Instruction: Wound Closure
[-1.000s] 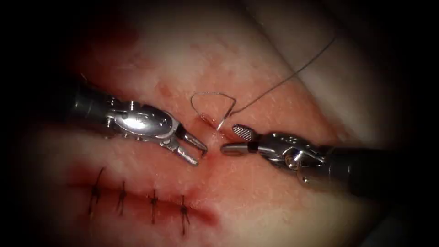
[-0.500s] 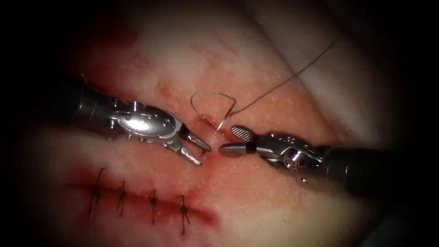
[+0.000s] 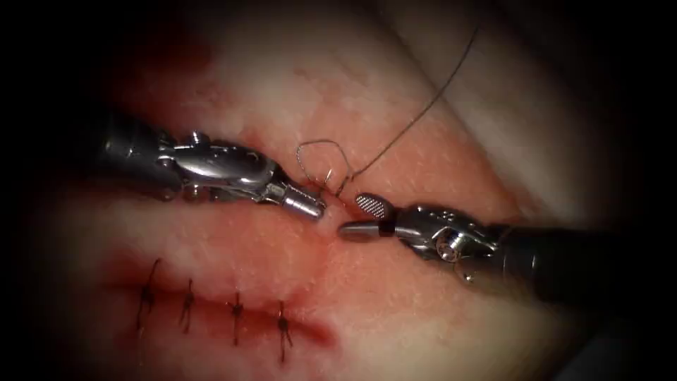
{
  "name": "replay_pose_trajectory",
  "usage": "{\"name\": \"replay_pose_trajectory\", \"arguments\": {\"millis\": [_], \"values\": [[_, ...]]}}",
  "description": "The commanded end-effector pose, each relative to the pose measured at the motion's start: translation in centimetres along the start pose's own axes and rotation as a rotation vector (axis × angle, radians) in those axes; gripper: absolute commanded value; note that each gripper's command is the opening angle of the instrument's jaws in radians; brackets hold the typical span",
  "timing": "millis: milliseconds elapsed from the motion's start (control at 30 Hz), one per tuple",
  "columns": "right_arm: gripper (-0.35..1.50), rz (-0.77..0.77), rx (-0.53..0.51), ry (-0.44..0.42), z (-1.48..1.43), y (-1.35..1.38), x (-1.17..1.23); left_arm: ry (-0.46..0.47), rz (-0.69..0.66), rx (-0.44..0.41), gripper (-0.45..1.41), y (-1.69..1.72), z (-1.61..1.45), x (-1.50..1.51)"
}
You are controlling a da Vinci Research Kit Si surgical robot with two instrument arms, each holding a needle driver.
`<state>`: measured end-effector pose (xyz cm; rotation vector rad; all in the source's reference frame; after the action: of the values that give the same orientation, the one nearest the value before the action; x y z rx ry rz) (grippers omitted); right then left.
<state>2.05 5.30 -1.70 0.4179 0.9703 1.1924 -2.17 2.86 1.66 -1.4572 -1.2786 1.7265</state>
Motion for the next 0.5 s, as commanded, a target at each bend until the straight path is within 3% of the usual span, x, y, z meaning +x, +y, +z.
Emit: {"name": "replay_pose_trajectory", "arguments": {"millis": [33, 300, 333, 433, 500], "values": [[1.27, 0.001, 0.001, -0.002, 0.05, 0.0, -0.04, -0.004, -0.05, -0.008, -0.35, -0.02, 0.03, -0.03], [1.27, 0.001, 0.001, -0.002, 0.05, 0.0, -0.04, -0.037, -0.295, -0.064, -0.35, 0.1, -0.11, -0.01], [1.27, 0.001, 0.001, -0.002, 0.06, 0.0, -0.04, -0.048, -0.376, -0.102, -0.35, 0.17, -0.17, 0.02], [1.27, 0.001, 0.001, -0.002, 0.06, 0.0, -0.04, -0.065, -0.419, -0.122, -0.35, 0.22, -0.21, 0.04], [1.27, 0.001, 0.0, -0.001, 0.06, -0.01, -0.04, -0.096, -0.517, -0.166, -0.35, 0.35, -0.29, 0.05]]}}
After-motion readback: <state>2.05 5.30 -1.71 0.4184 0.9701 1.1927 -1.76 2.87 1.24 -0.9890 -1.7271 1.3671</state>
